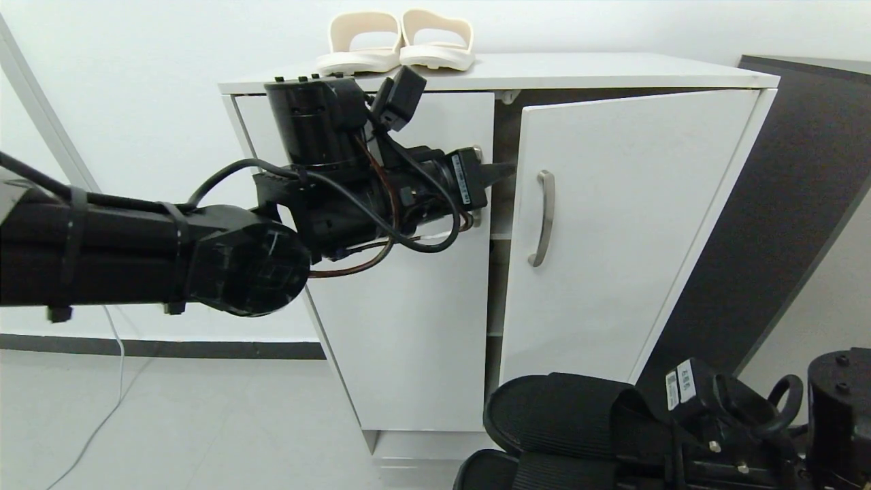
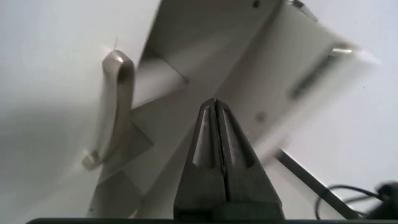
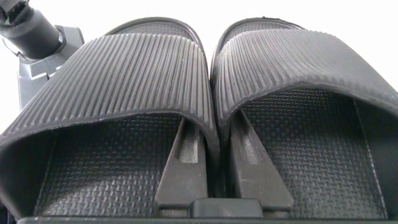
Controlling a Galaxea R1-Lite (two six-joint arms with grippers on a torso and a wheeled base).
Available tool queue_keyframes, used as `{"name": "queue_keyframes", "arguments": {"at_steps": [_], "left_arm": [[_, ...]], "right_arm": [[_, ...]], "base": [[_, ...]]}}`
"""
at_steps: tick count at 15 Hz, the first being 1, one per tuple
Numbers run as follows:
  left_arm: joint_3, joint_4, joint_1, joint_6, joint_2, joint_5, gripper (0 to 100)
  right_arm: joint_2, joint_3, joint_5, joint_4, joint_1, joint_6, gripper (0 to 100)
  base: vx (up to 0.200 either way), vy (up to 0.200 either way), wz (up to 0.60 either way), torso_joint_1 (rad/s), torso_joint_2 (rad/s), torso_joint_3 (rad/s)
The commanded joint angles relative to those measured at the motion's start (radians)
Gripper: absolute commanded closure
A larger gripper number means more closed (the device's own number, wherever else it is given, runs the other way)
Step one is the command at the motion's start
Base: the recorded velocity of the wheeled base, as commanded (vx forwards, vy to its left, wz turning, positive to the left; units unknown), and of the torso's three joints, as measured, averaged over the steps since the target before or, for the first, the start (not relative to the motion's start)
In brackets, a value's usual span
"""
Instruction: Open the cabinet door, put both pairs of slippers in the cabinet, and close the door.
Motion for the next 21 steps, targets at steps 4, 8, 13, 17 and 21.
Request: {"name": "queue_keyframes", "arguments": {"at_steps": [4,8,13,17,21], "left_arm": [[-0.040,-0.006,-0.006,-0.004,0.065,0.019,100],[0.083,-0.119,-0.140,0.035,0.011,0.074,100],[0.146,-0.196,-0.189,0.036,-0.004,0.077,100],[0.192,-0.187,-0.146,0.036,-0.067,0.077,100],[0.336,-0.092,-0.025,0.044,-0.298,0.086,100]], "right_arm": [[0.005,0.020,0.000,0.001,0.018,-0.016,100],[-0.001,0.045,0.000,-0.002,0.061,-0.022,100],[-0.023,0.065,0.005,-0.002,0.088,-0.022,100],[-0.014,0.062,0.002,-0.002,0.084,-0.020,100],[0.078,-0.013,-0.010,-0.003,-0.060,-0.011,100]], "base": [[-0.050,0.000,0.00,0.001,0.00,0.001],[-0.200,0.000,0.00,0.000,0.00,0.002],[-0.040,0.000,0.00,-0.001,0.00,0.000],[0.000,0.000,0.00,0.000,0.00,0.000],[0.000,0.000,0.00,0.000,0.00,0.000]]}}
